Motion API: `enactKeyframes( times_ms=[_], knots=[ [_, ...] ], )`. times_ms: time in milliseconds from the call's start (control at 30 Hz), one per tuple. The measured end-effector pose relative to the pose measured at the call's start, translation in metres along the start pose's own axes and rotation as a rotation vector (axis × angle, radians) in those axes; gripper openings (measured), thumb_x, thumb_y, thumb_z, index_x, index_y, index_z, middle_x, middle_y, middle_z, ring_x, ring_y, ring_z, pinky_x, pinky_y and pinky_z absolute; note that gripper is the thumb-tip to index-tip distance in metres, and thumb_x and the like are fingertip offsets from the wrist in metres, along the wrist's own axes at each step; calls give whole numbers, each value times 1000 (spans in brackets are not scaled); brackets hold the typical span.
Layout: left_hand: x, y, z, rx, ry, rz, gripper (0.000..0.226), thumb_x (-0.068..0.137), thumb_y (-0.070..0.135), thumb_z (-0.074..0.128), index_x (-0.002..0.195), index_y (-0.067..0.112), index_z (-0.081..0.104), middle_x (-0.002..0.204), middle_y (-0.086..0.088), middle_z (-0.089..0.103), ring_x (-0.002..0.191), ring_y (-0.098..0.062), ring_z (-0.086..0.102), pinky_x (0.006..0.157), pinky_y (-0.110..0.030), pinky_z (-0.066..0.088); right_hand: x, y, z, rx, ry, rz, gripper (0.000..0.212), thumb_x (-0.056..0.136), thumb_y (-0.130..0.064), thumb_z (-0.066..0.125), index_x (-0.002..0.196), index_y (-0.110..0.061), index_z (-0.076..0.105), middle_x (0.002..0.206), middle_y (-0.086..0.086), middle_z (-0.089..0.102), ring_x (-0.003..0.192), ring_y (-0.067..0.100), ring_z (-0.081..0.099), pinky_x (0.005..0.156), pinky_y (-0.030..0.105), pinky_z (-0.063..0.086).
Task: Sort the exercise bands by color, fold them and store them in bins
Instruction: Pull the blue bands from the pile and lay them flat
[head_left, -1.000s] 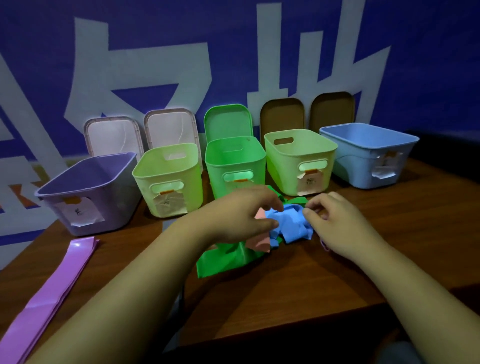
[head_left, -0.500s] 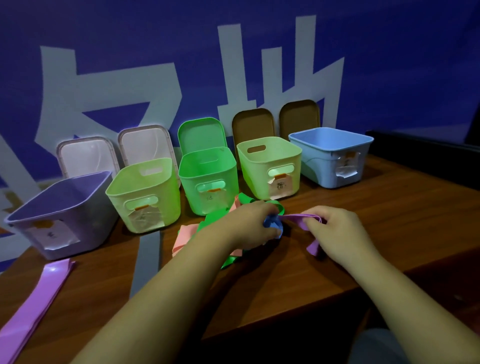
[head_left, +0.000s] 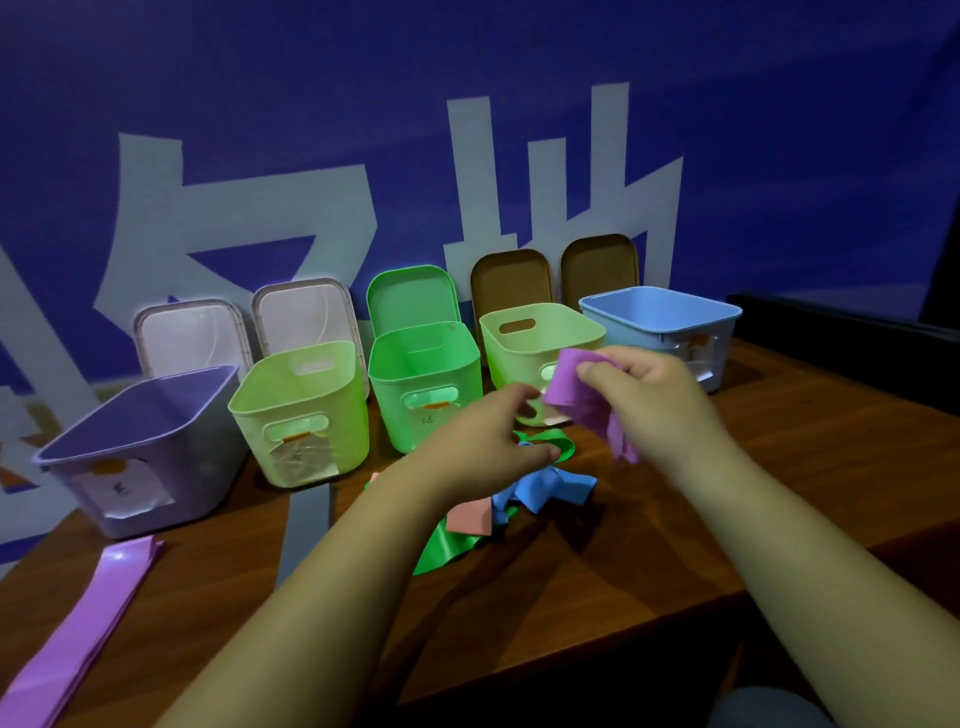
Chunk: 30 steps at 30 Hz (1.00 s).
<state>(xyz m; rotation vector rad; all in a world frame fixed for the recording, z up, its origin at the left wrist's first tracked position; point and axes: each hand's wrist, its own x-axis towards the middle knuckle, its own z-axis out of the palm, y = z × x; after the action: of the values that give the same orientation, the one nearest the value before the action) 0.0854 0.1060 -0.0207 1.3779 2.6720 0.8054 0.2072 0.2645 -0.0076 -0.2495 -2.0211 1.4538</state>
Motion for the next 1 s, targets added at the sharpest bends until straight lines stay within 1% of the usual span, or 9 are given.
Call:
enactKeyframes(
  times_ms=[100, 167, 300, 367, 467, 600, 767, 833, 1000],
  knots=[
    [-14, -3, -18, -164, 138, 110, 61, 90, 25, 79, 142, 42, 53, 123, 17, 69, 94, -4, 70, 86, -34, 60, 4, -3, 18, 49, -113, 28, 23, 101, -24, 66, 87, -29, 85, 93, 1, 81, 94, 21, 74, 84, 35, 58],
    [-26, -11, -32, -147, 169, 114, 57, 89, 19, 80, 137, 41, 58, 118, 18, 70, 90, -4, 70, 83, -31, 59, 5, -3, 31, 95, -160, 53, 29, 100, -23, 67, 82, -35, 86, 90, -3, 81, 93, 18, 75, 88, 37, 56],
    [-49, -39, -62, -316, 9, 60, 55, 84, 34, 90, 133, 34, 63, 116, 7, 74, 104, -27, 72, 92, -48, 62, 12, 7, 59, 150, -197, 107, 21, 98, -22, 71, 82, -18, 84, 77, -7, 76, 80, 10, 67, 76, 28, 51],
    [-58, -53, -71, -381, 11, 20, 56, 81, 41, 91, 131, 33, 65, 116, 0, 74, 108, -34, 70, 93, -55, 61, 16, 10, 74, 153, -226, 128, 19, 98, -23, 70, 85, -19, 84, 77, -6, 75, 77, 9, 66, 71, 27, 51],
    [-68, -71, -79, -345, 100, -13, 53, 80, 45, 90, 127, 34, 67, 111, 7, 75, 104, -17, 72, 90, -41, 62, 24, 16, 98, 83, -280, 67, 13, 97, -25, 73, 91, -24, 84, 85, -6, 78, 83, 12, 68, 79, 35, 53],
    [-70, -92, -80, -215, 237, -58, 54, 84, 38, 88, 133, 36, 66, 122, 15, 71, 109, -3, 68, 97, -29, 57, 34, 19, 120, 0, -360, -4, 9, 98, -25, 74, 99, -28, 82, 94, -9, 80, 92, 11, 73, 82, 28, 56],
    [-63, -123, -71, -28, 314, 22, 54, 85, 31, 88, 135, 34, 67, 125, 8, 63, 116, -8, 61, 101, -30, 51, 38, 29, 134, 8, -470, 30, 21, 102, -40, 68, 94, -25, 81, 76, -1, 71, 76, 16, 60, 73, 33, 45],
    [-58, -132, -65, -6, 325, 44, 52, 85, 27, 88, 133, 33, 68, 121, 6, 63, 111, -9, 61, 97, -30, 51, 38, 36, 137, 47, -502, 32, 17, 102, -34, 69, 97, -24, 81, 69, -10, 68, 68, 14, 62, 69, 32, 49],
    [-53, -150, -47, 34, 287, 97, 53, 89, 20, 84, 136, 36, 66, 117, 10, 59, 107, -4, 58, 90, -18, 47, 34, 62, 147, 46, -548, 25, 9, 100, -25, 75, 101, -18, 80, 74, 8, 74, 63, 13, 64, 60, 27, 52]
  ],
)
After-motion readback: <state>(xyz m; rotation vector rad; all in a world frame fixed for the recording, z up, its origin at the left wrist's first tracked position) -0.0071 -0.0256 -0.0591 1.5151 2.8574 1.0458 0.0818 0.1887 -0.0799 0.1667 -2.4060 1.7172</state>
